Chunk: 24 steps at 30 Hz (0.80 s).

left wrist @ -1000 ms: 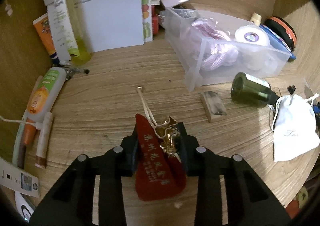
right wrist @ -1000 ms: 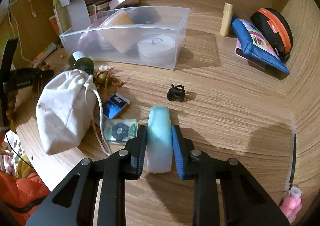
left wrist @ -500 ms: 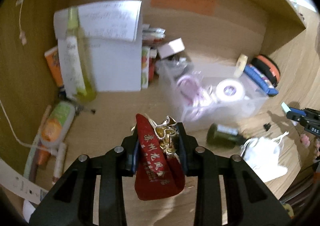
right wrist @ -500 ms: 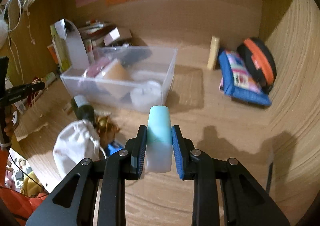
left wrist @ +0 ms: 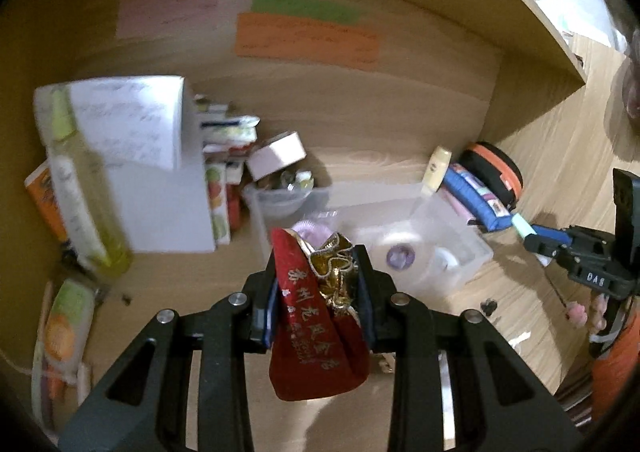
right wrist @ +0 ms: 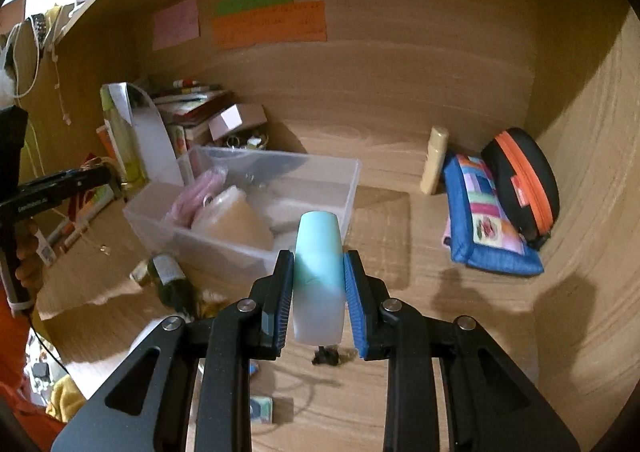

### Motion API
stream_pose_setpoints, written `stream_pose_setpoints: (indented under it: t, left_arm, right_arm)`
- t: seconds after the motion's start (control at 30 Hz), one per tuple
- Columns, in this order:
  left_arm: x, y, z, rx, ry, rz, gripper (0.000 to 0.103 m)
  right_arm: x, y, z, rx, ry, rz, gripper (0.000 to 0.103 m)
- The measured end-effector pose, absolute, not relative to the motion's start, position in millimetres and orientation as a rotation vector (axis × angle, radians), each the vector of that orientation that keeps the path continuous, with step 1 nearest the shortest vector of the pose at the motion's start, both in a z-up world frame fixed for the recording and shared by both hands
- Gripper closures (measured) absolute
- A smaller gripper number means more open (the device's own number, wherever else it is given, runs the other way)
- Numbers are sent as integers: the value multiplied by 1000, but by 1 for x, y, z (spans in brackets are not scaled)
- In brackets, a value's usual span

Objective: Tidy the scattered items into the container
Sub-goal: 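Carry the red pouch and mint tube into the clear box and open both tools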

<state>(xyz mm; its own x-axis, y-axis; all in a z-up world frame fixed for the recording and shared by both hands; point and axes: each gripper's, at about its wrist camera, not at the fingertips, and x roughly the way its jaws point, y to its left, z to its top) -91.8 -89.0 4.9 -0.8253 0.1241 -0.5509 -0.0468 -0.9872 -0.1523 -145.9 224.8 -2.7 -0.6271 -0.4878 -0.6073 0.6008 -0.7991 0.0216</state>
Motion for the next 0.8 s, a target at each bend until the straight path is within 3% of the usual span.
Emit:
stream_pose_setpoints:
  t: [0.43,0.8]
  left_arm:
    - [-150,-84,19,-867,-191,2895,71]
    - [-192,-75,-32,-1040,-192,2800,71]
  right_arm:
    - [-188,186,8,795,225,-2325,80]
    - [-224,142,-28,898,267,-2227,80]
